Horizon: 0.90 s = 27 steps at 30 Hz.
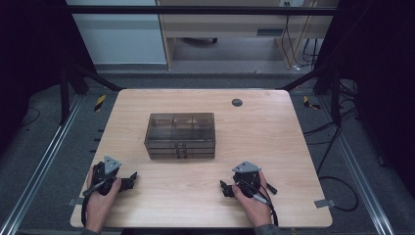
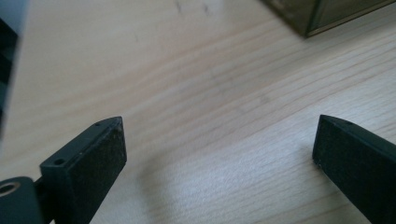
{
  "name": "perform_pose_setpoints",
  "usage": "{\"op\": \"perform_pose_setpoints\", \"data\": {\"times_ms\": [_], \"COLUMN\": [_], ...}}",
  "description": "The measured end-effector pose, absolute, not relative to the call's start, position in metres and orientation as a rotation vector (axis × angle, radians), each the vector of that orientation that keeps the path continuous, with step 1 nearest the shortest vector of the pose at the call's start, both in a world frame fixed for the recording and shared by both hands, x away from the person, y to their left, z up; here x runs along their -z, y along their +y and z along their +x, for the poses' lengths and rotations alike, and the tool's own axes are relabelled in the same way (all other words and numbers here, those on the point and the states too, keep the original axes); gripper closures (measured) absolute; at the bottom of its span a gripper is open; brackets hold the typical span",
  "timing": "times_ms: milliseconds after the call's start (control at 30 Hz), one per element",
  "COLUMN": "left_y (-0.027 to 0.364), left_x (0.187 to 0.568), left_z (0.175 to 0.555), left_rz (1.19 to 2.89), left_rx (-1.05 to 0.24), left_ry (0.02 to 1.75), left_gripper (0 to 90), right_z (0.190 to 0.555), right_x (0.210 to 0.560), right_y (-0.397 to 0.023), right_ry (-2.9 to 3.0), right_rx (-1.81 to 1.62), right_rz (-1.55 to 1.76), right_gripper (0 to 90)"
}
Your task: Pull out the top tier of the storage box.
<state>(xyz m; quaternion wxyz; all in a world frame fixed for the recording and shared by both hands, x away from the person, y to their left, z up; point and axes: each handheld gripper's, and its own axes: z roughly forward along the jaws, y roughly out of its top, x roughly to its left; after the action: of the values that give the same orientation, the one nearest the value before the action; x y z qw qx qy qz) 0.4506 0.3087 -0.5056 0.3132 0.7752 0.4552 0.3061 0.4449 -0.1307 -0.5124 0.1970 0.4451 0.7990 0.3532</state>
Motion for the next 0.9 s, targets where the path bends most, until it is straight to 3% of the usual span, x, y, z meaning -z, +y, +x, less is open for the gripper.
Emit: {"op": "perform_pose_setpoints", "data": {"times_ms": [300, 600, 767, 900], "left_y": [0.269, 0.217, 0.189, 0.172], "left_x": [0.471, 0.454, 0.453, 0.456], "left_z": [0.43, 0.425, 0.424, 0.425], "left_rz": [2.024, 2.162, 2.241, 2.25], "left_rx": [-0.979, -1.107, -1.254, -1.292], "left_ry": [0.884, 0.64, 0.506, 0.451], "left_gripper": [4.0, 6.3, 17.0, 21.5], "right_z": [0.445, 0.445, 0.445, 0.445], "right_x": [0.512, 0.512, 0.512, 0.512], "right_y": [-0.131, -0.132, -0.132, -0.132], "right_ry": [2.241, 2.245, 2.247, 2.247], "right_rx": [-0.989, -0.99, -0.989, -0.989], "right_rz": [1.244, 1.24, 1.236, 1.235], "right_gripper": [8.8, 8.6, 8.6, 8.6]}}
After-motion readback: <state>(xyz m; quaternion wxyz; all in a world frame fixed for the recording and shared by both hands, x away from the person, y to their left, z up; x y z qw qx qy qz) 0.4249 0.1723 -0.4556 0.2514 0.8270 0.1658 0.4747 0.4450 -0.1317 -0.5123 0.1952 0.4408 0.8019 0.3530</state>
